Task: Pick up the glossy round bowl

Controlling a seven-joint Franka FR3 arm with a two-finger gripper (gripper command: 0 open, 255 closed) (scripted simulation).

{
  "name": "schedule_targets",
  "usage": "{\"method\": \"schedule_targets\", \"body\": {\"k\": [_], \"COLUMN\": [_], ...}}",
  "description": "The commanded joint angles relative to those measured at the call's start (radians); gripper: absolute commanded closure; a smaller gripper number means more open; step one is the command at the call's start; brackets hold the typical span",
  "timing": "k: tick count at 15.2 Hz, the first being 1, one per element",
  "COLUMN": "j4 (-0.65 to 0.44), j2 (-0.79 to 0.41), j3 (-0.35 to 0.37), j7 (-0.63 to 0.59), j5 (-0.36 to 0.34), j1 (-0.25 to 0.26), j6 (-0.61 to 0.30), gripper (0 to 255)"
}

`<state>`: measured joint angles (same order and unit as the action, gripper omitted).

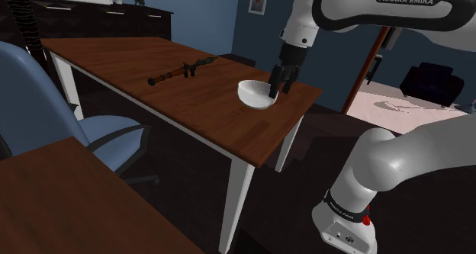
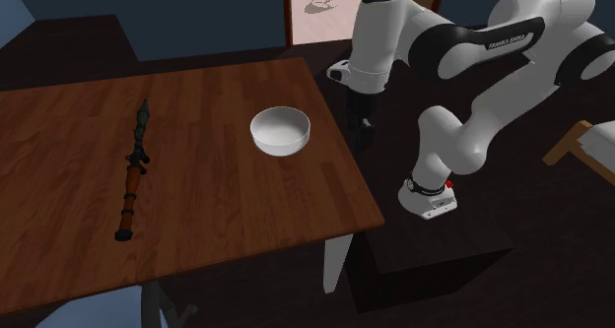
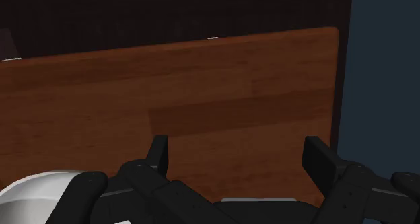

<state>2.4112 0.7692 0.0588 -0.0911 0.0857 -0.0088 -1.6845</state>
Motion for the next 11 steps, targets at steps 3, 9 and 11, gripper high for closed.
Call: {"method": "schedule_targets", "body": {"k": [3,9,11], "j4": [-0.025,-0.129,-0.173], "j2": [-0.070,-0.286,-0.360], "j3": [-0.013,-0.048,-0.058], "j7": [0.026,0.093,0.113], "j5": [-0.024,-0.086,-0.105], "j1": [-0.011,-0.042,-0.051], "j6": [-0.040,-0.141,-0.167], "gripper": [0,0,0]}}
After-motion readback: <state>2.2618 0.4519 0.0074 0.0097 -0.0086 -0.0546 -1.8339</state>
